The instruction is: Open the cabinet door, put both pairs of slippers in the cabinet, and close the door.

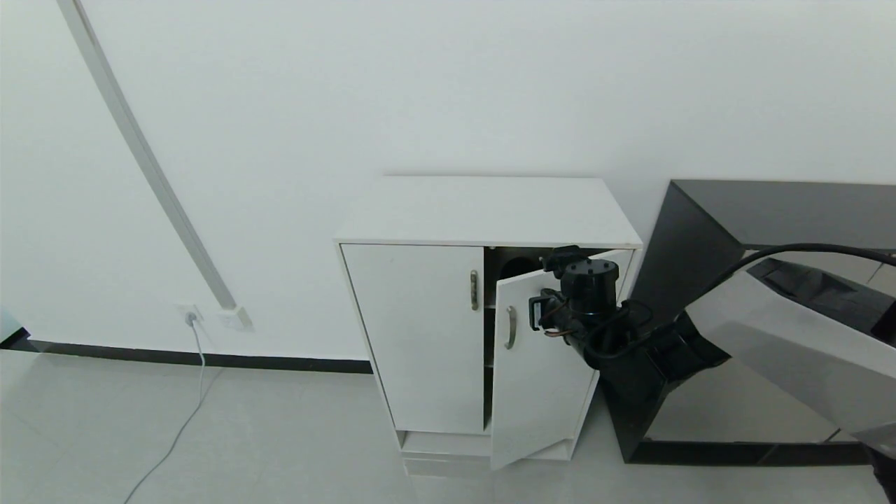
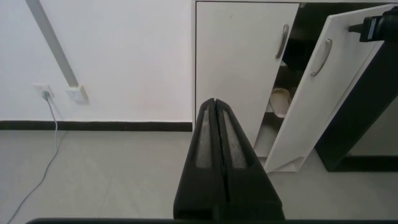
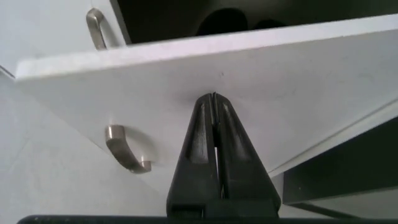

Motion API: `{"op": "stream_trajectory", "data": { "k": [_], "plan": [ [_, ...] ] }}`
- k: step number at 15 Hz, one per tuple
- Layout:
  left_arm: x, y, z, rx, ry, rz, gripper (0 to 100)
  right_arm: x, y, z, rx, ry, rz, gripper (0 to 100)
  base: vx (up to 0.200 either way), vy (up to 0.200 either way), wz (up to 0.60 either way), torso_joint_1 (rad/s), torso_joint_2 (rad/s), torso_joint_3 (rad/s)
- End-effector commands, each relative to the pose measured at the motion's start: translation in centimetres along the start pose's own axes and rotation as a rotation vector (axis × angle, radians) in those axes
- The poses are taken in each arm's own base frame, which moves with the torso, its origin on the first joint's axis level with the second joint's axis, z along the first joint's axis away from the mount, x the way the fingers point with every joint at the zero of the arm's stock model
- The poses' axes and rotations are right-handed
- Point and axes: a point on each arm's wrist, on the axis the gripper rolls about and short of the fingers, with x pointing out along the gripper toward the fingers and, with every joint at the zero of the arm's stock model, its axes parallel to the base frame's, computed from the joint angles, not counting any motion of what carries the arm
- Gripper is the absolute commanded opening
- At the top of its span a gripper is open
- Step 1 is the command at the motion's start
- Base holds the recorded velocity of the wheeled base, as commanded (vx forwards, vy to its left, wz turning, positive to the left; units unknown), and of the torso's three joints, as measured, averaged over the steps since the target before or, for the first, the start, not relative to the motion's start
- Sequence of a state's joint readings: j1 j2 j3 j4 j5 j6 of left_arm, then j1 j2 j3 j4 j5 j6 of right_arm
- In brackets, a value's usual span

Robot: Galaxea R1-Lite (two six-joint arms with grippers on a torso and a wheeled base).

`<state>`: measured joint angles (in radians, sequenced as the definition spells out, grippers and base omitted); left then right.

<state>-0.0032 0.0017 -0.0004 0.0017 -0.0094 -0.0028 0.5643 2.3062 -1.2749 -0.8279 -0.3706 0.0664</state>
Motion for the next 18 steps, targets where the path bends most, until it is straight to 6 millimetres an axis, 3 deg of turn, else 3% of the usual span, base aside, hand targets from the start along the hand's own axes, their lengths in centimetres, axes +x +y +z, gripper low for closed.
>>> {"op": "stream_trajectory", "data": {
  "k": [1, 9, 11, 18],
  "plan": [
    [0.0, 0.0, 0.0, 0.0, 0.002, 0.0, 0, 1.2, -0.2, -0.9, -0.006, 0.023, 0.003, 0, 0.0, 0.0, 0.0, 0.0, 0.0, 0.0],
    [0.0, 0.0, 0.0, 0.0, 0.002, 0.0, 0, 4.1, -0.6, -0.3, 0.011, -0.002, -0.013, 0, 0.0, 0.0, 0.0, 0.0, 0.0, 0.0],
    [0.0, 0.0, 0.0, 0.0, 0.0, 0.0, 0, 5.6, -0.9, -0.2, 0.021, -0.023, -0.027, 0, 0.0, 0.0, 0.0, 0.0, 0.0, 0.0],
    [0.0, 0.0, 0.0, 0.0, 0.002, 0.0, 0, 6.6, -1.1, 0.2, 0.029, -0.044, -0.036, 0, 0.0, 0.0, 0.0, 0.0, 0.0, 0.0]
  ]
}}
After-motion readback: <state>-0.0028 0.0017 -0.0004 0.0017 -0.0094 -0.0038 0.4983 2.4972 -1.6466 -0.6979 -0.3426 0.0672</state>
